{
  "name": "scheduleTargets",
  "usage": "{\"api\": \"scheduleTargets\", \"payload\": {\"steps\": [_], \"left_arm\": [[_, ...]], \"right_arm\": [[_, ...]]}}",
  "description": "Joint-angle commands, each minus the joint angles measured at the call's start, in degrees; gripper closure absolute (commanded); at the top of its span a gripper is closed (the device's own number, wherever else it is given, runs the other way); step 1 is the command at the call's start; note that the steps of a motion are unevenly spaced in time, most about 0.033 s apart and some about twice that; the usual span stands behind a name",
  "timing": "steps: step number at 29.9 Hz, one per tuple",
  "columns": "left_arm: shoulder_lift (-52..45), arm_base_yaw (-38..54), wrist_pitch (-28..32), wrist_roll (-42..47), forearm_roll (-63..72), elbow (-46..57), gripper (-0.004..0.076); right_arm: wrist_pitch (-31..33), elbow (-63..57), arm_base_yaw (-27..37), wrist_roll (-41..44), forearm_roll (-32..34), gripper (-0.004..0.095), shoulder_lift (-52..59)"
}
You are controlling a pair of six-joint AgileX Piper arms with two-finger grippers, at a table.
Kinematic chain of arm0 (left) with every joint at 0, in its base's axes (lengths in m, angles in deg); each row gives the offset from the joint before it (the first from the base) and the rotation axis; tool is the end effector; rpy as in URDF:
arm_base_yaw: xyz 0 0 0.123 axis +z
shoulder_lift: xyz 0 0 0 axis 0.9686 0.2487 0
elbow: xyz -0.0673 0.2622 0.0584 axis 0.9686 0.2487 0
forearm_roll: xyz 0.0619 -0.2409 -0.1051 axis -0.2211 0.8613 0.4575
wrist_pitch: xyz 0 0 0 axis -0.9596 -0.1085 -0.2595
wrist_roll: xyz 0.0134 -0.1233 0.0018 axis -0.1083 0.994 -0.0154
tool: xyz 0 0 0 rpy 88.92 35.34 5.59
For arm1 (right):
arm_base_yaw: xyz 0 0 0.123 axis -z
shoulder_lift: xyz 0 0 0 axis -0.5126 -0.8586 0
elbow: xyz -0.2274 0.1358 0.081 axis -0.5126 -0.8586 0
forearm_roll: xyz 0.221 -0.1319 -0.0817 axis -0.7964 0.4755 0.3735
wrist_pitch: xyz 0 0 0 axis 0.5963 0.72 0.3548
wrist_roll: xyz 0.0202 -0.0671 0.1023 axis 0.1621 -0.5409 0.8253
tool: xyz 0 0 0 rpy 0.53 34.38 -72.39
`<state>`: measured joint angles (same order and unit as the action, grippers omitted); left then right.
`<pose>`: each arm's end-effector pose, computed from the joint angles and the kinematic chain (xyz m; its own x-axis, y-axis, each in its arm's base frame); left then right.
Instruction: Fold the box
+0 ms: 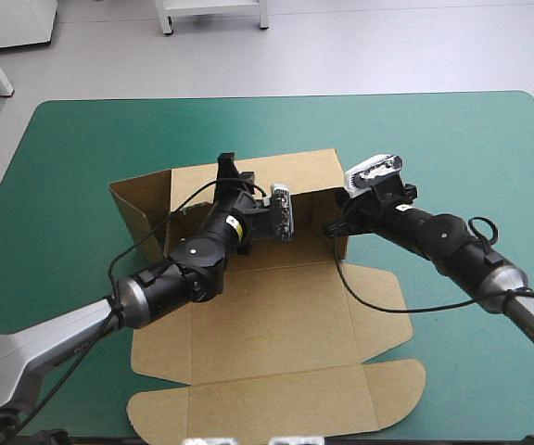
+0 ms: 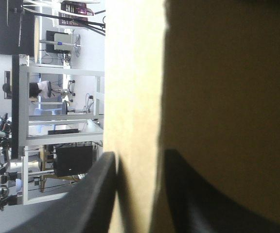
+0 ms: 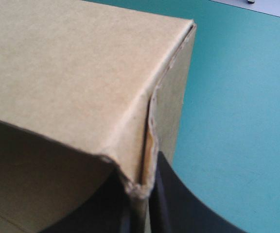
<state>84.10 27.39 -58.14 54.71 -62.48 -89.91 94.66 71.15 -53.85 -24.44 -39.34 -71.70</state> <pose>0.3009 -0.2479 0.2690 0.1939 0.9579 -0.2118 0.4414 0.1076 0.8908 0.3244 0.1568 0.2603 -0.4059 -0.1926 -0.8934 -0.5097 0.8591 0.0463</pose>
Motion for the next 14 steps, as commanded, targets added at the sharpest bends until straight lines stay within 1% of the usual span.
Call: {"api": "scheduleTargets", "payload": {"steps": [1,2,3,8,11,14], "left_arm": [[-1.5,-1.3,0.5,1.1,1.1,-1.4,0.0286],[-1.5,-2.0,-0.2,1.1,1.2,-1.4,0.0255],[-1.7,-2.7,-0.9,1.1,1.2,-1.5,0.0246],[-4.1,-7.1,-2.1,1.1,9.0,-2.3,0.0247],[-6.0,-8.6,-3.5,1.1,14.8,-4.9,0.0247],[-8.2,-8.6,-3.6,0.9,22.0,-8.6,0.0247]], "right_arm": [[1.5,1.8,-0.3,-1.1,-0.8,0.0925,2.0],[1.3,1.8,-0.3,-1.0,-1.3,0.0925,2.0],[1.2,1.8,-0.3,-1.0,-1.9,0.0925,2.0],[0.1,1.8,-0.3,-0.9,-2.7,0.0925,2.0],[-0.4,1.8,-0.3,-0.9,-2.7,0.0925,2.0],[-0.6,1.8,-0.3,-0.9,-2.8,0.0925,1.9]]}}
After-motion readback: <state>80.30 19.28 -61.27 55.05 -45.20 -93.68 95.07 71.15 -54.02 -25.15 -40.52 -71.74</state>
